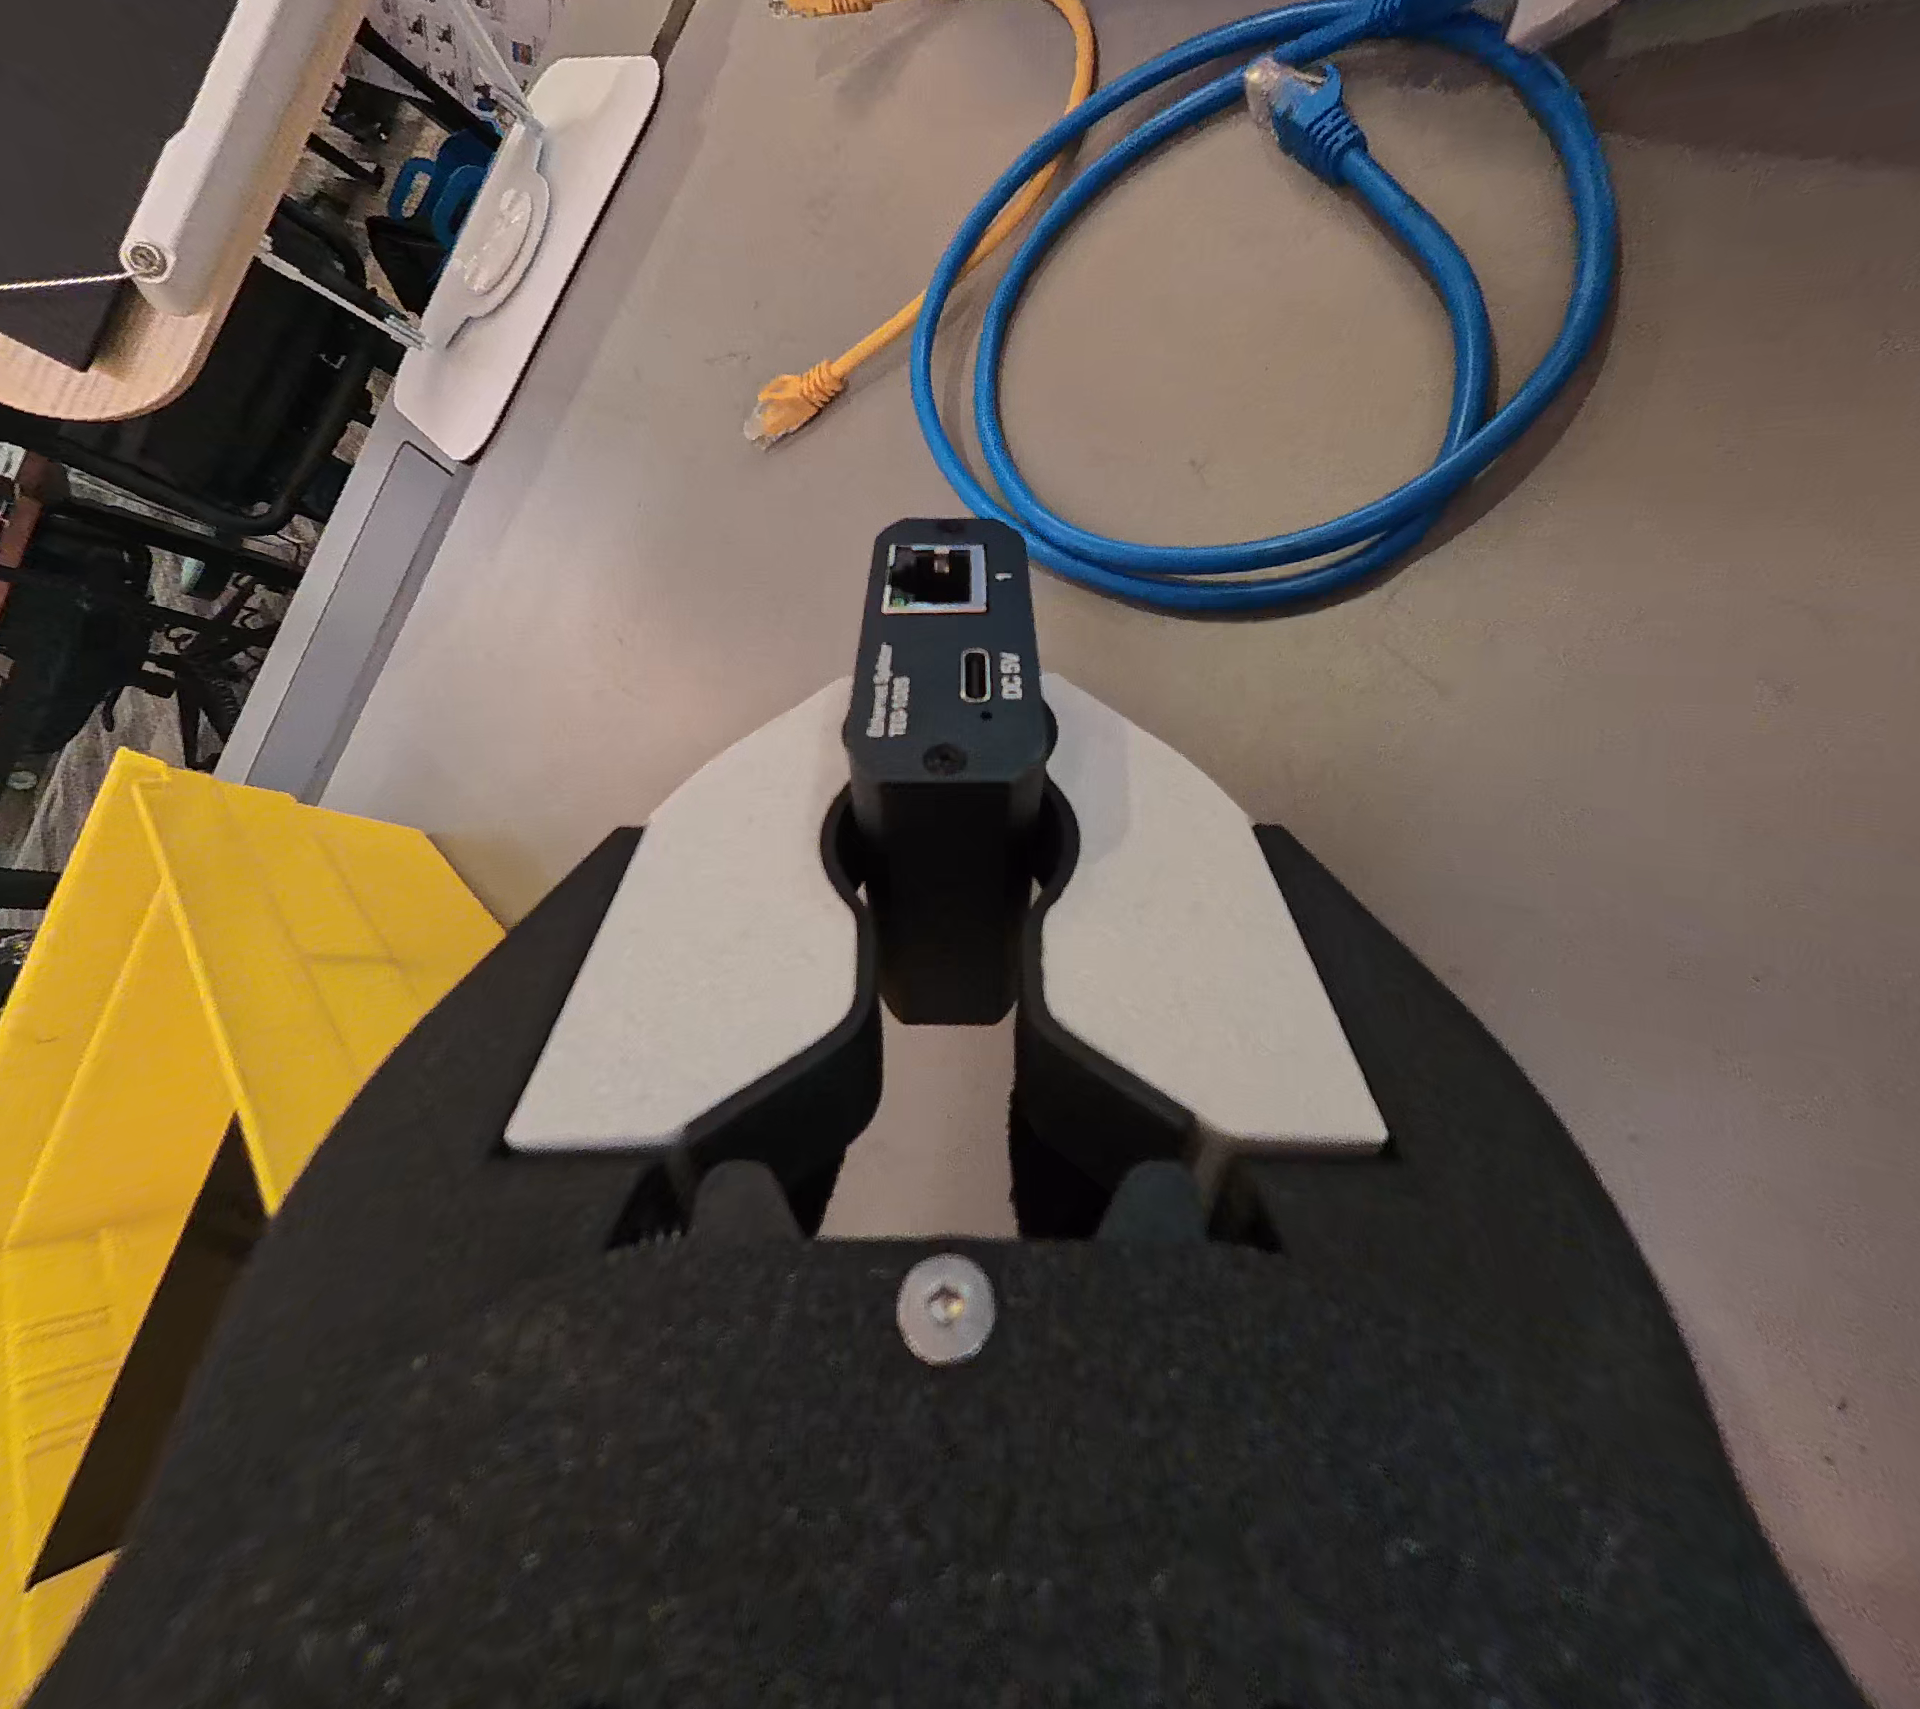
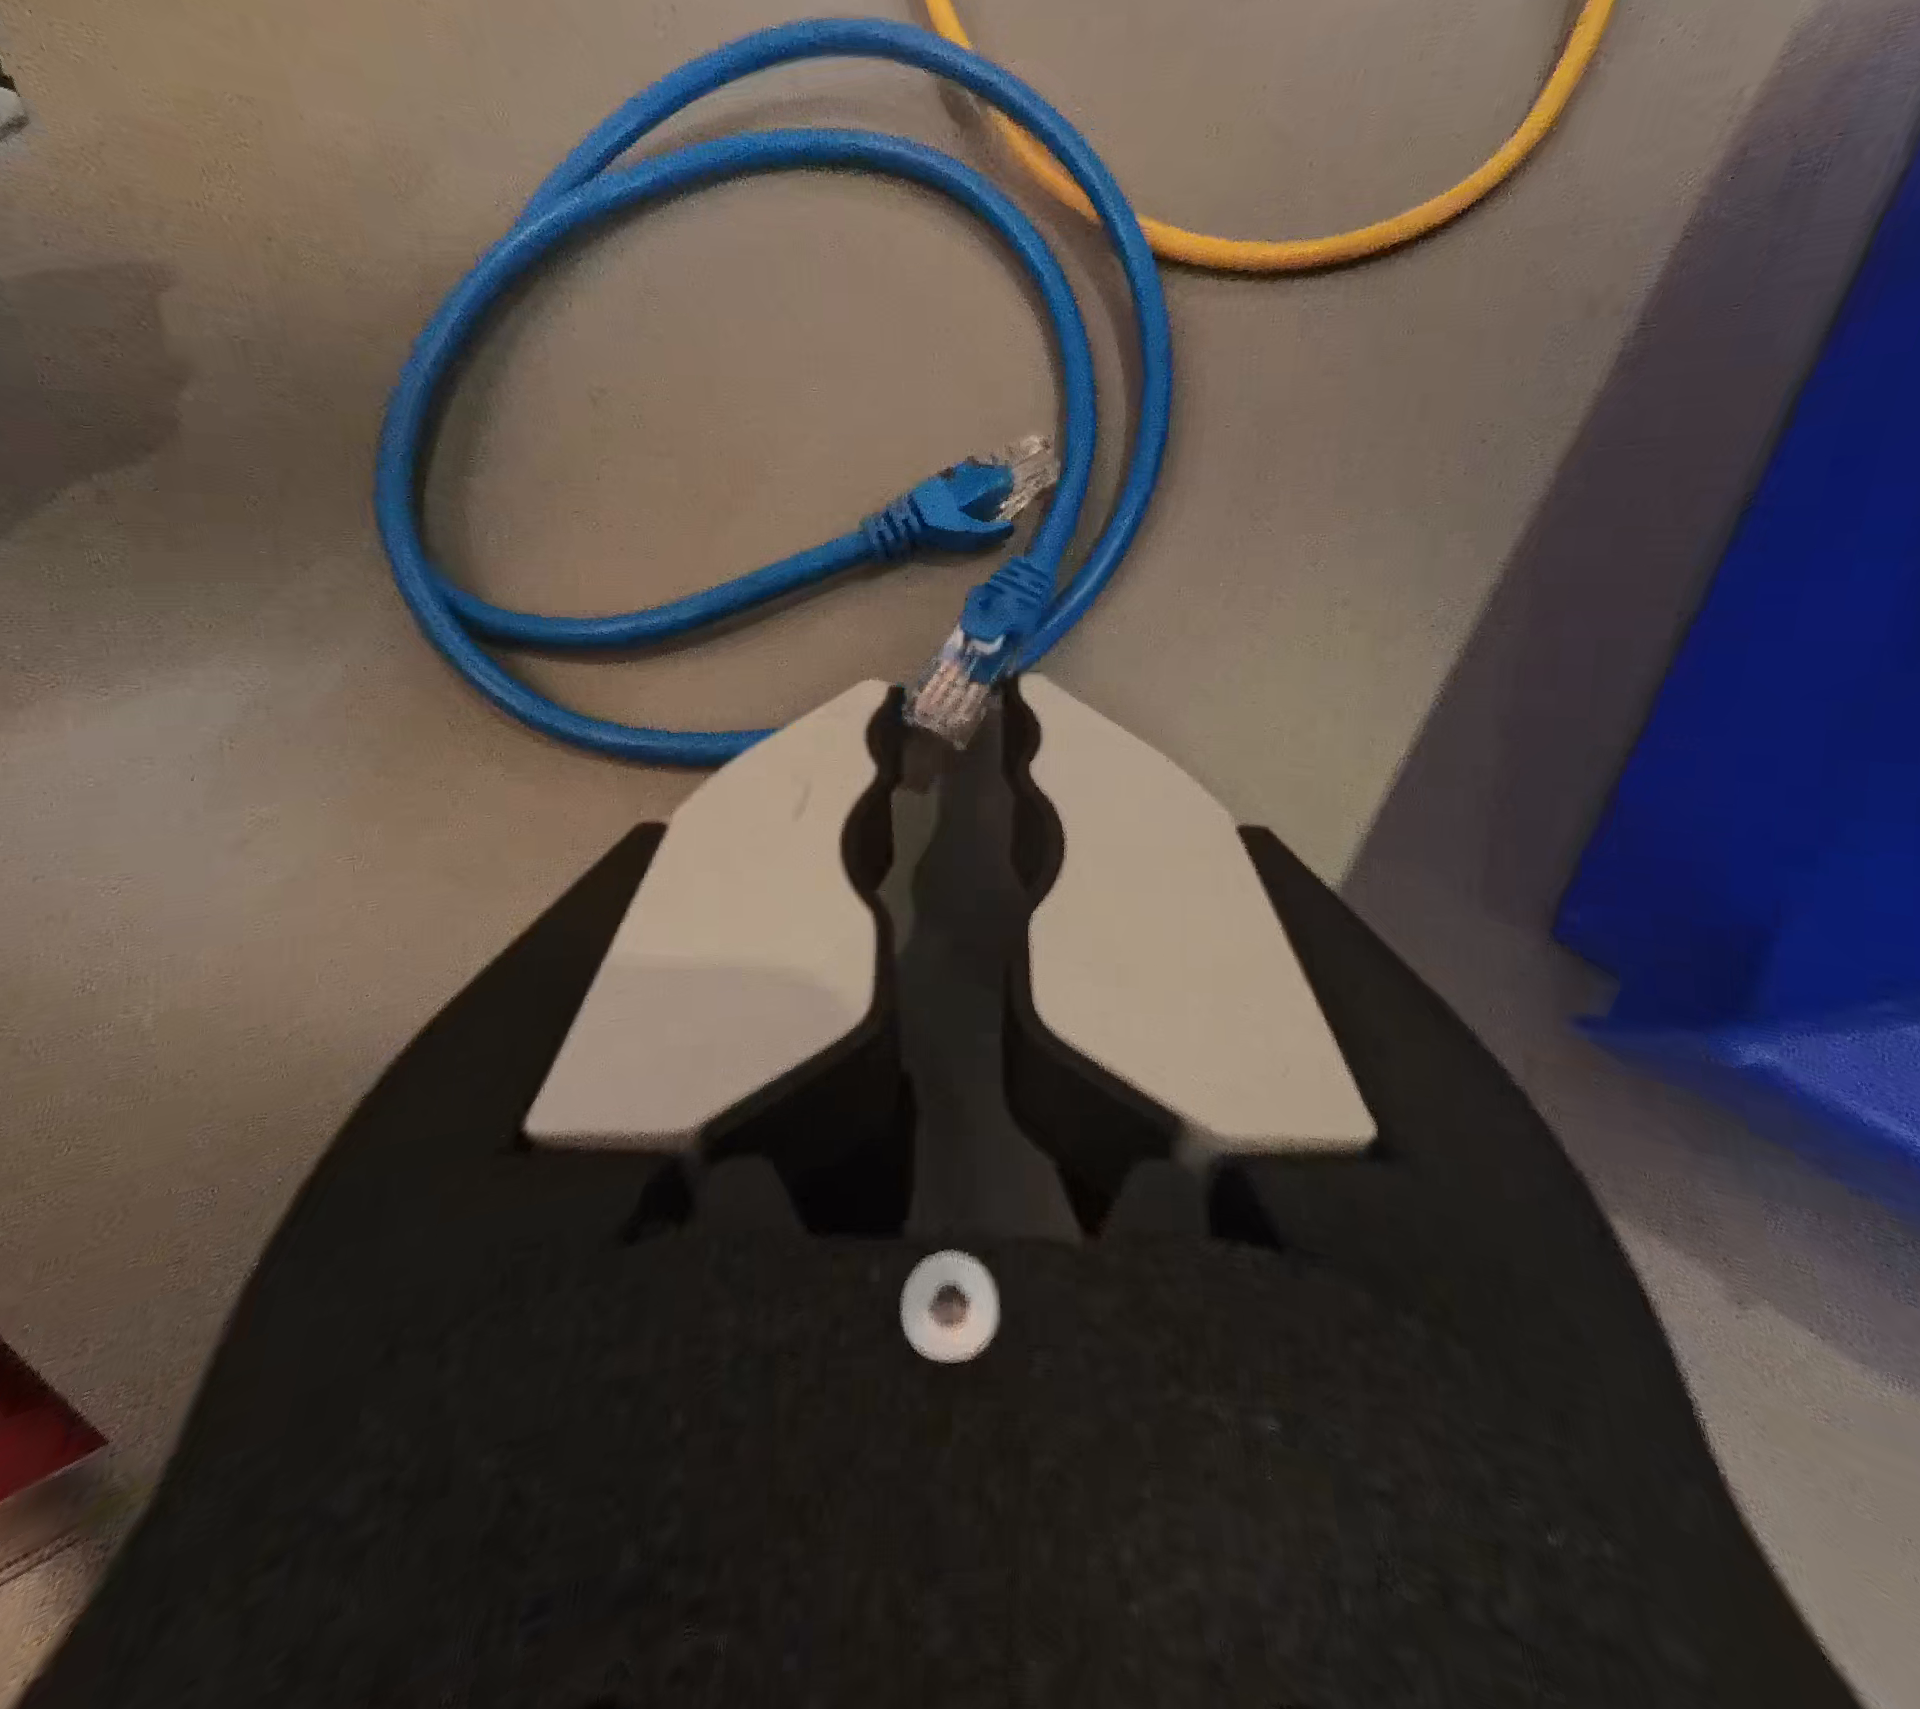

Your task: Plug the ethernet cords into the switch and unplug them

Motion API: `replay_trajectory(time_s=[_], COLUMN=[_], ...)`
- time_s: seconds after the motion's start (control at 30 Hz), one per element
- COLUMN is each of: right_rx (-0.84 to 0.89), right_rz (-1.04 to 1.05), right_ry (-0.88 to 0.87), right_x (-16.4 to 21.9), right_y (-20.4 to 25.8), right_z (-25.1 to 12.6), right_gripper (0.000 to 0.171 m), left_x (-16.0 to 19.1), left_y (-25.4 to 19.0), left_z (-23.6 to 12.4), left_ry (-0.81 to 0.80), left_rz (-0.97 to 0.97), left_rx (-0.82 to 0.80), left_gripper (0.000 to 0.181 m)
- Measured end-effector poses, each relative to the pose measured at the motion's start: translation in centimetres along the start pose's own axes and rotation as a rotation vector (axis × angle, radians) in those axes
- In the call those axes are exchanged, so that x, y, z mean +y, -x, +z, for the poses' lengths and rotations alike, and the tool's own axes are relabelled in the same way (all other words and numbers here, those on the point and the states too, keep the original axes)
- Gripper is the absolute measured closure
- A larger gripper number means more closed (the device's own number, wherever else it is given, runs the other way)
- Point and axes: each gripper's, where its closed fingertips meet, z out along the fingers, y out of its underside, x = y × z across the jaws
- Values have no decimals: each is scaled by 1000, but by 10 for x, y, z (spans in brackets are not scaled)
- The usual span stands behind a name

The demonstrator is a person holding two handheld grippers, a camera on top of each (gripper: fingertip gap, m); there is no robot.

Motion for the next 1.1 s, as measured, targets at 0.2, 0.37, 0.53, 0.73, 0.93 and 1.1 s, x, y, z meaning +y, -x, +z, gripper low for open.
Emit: replay_trajectory(time_s=[0.2,0.37,0.53,0.73,0.93,1.1], right_rx=[-165,-485,-608,-466,-231,-97], right_rz=[-291,-694,-1058,-996,-373,46], right_ry=[-31,50,180,249,72,18], right_x=[-21,-40,-62,-84,-88,-39], right_y=[18,29,36,41,53,69], right_z=[-24,-75,-45,19,3,13], right_gripper=[158,158,155,138,140,122], left_x=[1,0,4,16,32,35], left_y=[5,14,18,17,18,15], left_z=[-4,-11,-15,-24,-28,-25], left_ry=[-4,-35,-44,-29,-4,-5], left_rz=[3,-19,-85,-148,-195,-222], left_rx=[-18,-39,-26,-36,-33,-1], left_gripper=[157,156,156,156,156,156])
